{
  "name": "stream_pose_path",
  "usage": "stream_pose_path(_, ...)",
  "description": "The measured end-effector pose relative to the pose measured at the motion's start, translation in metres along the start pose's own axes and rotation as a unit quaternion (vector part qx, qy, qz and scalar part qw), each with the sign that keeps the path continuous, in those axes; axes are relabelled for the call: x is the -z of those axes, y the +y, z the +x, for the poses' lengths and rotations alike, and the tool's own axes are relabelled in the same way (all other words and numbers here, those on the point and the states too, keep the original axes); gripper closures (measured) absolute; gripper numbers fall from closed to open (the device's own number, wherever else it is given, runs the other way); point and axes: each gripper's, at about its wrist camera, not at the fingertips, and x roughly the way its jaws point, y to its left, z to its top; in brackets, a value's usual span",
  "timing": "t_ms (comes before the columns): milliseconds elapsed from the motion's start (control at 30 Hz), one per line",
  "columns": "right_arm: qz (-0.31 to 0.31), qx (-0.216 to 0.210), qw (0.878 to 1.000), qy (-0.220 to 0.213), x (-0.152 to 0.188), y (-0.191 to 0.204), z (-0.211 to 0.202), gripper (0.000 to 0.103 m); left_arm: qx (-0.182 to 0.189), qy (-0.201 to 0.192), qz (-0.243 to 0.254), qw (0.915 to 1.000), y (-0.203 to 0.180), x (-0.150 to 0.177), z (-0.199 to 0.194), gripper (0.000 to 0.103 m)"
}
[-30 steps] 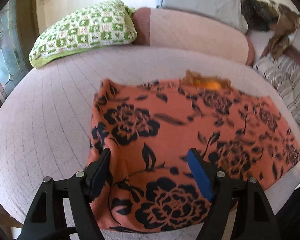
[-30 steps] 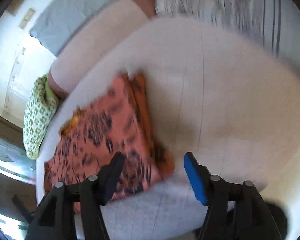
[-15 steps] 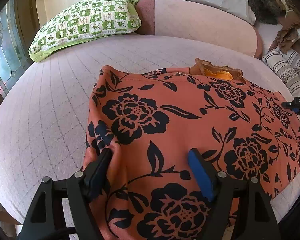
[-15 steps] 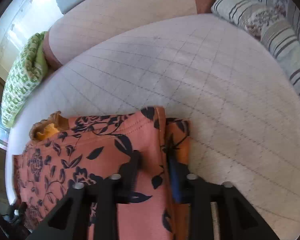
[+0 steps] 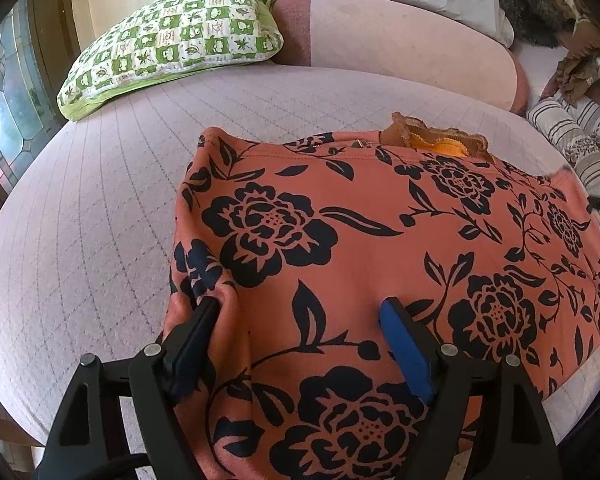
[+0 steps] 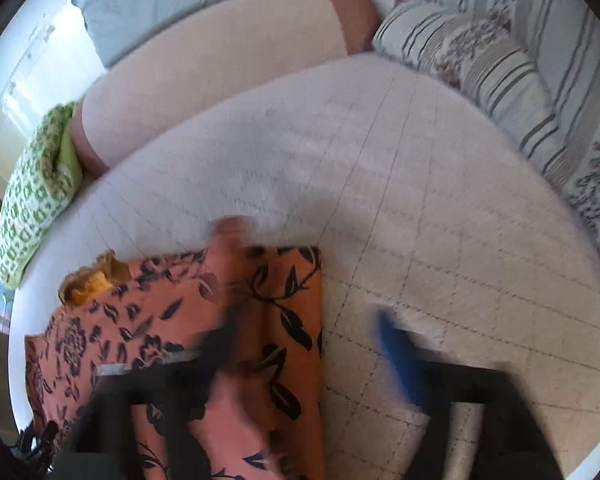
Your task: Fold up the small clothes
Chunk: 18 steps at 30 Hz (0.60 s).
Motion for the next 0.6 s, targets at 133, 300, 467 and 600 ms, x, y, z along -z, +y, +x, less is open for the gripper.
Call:
stream_pose_path(133,-0.002,-0.01,1.0,0.005,-0.001,-0.006,-0.007,0.016,-0.001,0.004,0.0,1.0,0.0,-0.001,0.0,0.021)
stream_pose_path(300,0.012,-0.021,0.999,0.023,0.005,-0.015,-0.003,0.016,0.0,0.007,0.0,1.0,0.0,0.0,-0.001,0.021)
stream_pose_path(467,-0.004,-0.021,1.0,0.023,0.006,-0.007,0.0,0.016,0.0,0.01,0.0,1.0,0.0,-0.001,0.0,0.021)
stream_pose_path(600,-0.01,-0.014,0.999,0.035,0.004,-0.004,0.011,0.016,0.0,0.011,0.001,0.9999,0.0,-0.001,0.0,0.021)
